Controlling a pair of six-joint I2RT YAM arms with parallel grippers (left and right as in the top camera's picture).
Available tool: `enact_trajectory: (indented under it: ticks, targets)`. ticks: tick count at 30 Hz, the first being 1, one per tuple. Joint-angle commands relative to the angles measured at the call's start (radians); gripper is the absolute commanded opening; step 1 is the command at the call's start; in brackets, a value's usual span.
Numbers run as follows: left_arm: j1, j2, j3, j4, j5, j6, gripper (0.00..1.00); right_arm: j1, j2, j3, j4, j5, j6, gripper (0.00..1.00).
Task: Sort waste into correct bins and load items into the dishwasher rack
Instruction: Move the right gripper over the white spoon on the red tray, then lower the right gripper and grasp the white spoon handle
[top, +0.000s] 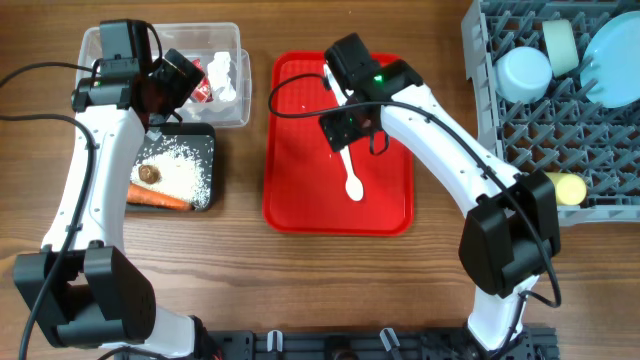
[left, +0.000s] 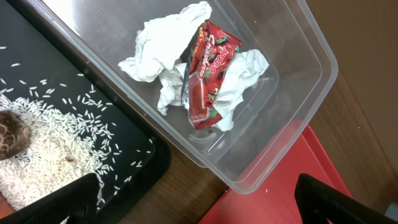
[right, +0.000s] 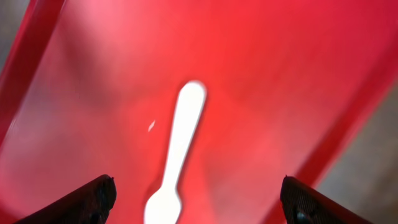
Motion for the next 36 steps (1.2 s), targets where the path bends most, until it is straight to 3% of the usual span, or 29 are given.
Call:
enact_trajectory:
  ticks: [1,12,16,22,36]
  targets:
    - [0.003,-0.011,0.008,0.002,0.007,-0.013,1.0,-0.003,0.012,-0.06,-0.019,-0.096,0.021,0.87]
    - [0.003,-0.011,0.008,0.002,0.007,-0.013,1.0,-0.003,0.013,-0.275,0.11,-0.095,-0.11,0.74]
    - [0.003,-0.011,0.008,0.002,0.007,-0.013,1.0,-0.005,0.013,-0.314,0.158,-0.098,-0.15,0.54]
    - [0.003,-0.011,0.008,0.002,0.007,-0.013,1.0,-0.005,0.013,-0.317,0.19,-0.129,-0.191,0.38]
    - [0.003,-0.011,0.008,0.002,0.007,-0.013,1.0,-0.005,0.014,-0.372,0.141,-0.217,-0.208,0.35]
